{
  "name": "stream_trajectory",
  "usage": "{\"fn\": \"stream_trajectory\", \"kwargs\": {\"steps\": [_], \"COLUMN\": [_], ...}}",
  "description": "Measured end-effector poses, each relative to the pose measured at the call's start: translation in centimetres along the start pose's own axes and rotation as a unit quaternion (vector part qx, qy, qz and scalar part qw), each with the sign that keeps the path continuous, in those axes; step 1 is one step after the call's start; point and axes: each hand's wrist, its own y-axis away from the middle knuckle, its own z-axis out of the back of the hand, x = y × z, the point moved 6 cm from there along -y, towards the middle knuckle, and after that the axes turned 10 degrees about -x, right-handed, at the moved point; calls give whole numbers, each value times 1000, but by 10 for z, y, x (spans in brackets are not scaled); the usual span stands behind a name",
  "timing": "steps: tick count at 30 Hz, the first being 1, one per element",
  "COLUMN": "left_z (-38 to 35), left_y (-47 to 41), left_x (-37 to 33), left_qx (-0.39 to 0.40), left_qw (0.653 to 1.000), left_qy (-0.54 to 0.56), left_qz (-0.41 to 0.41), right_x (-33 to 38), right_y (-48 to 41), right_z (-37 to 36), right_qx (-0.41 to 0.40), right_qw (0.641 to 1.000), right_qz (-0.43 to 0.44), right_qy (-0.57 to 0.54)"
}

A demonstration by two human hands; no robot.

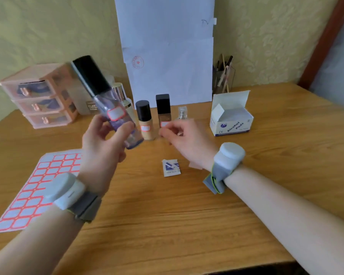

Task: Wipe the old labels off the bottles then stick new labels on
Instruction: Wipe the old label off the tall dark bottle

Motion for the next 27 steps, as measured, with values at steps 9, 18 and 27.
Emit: {"fn": "stream_trajectory", "kwargs": {"steps": [9, 18, 27], "left_z": [-43, -57, -47], "left_y": [32, 27, 32], "left_x": [18, 29, 31], "left_qx": [134, 181, 189], "left_qw": [984, 975, 978], "left_qy": [-114, -126, -82], "left_qz": [39, 42, 29], "right_x": [-10, -8, -5], "right_y": [3, 10, 19], "right_z": [14, 8, 7], "right_qx": [-55, -41, -34], "right_qw": [991, 989, 979], "right_qz": [-15, 40, 26], "right_qy": [-119, -140, -201]}}
